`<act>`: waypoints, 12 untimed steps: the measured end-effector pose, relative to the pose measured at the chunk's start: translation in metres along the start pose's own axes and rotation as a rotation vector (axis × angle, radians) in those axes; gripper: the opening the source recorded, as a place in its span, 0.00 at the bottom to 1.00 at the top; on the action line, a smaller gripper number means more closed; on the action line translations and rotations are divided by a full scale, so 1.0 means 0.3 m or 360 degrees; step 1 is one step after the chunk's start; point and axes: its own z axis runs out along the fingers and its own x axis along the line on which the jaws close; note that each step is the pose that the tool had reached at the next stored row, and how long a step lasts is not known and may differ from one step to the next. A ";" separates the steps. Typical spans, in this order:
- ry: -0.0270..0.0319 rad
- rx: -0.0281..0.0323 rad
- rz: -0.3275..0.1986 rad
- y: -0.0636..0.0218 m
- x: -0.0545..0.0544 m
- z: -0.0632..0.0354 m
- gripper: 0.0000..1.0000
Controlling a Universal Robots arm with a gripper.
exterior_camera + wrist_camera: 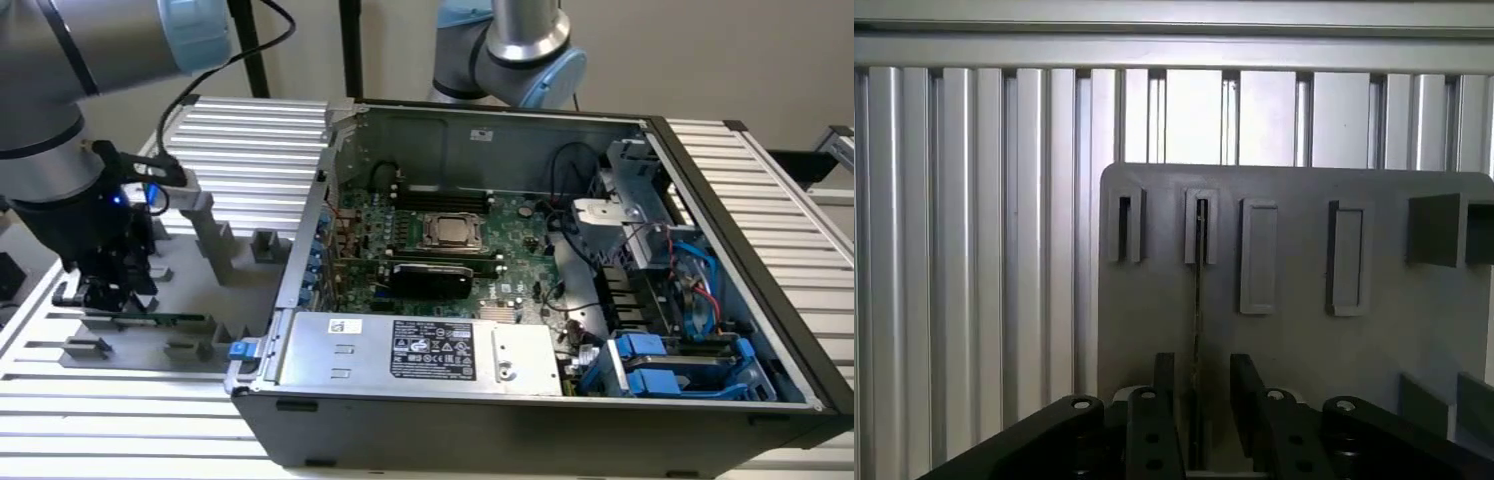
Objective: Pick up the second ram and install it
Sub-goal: 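Pick up the second ram and move it above second insertion slot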
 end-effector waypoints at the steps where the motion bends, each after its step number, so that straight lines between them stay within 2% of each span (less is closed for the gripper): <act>1: 0.00001 -0.00001 0.0001 0.000 0.000 0.006 1.00; 12: 0.00000 -0.00002 0.0005 -0.001 0.000 0.073 1.00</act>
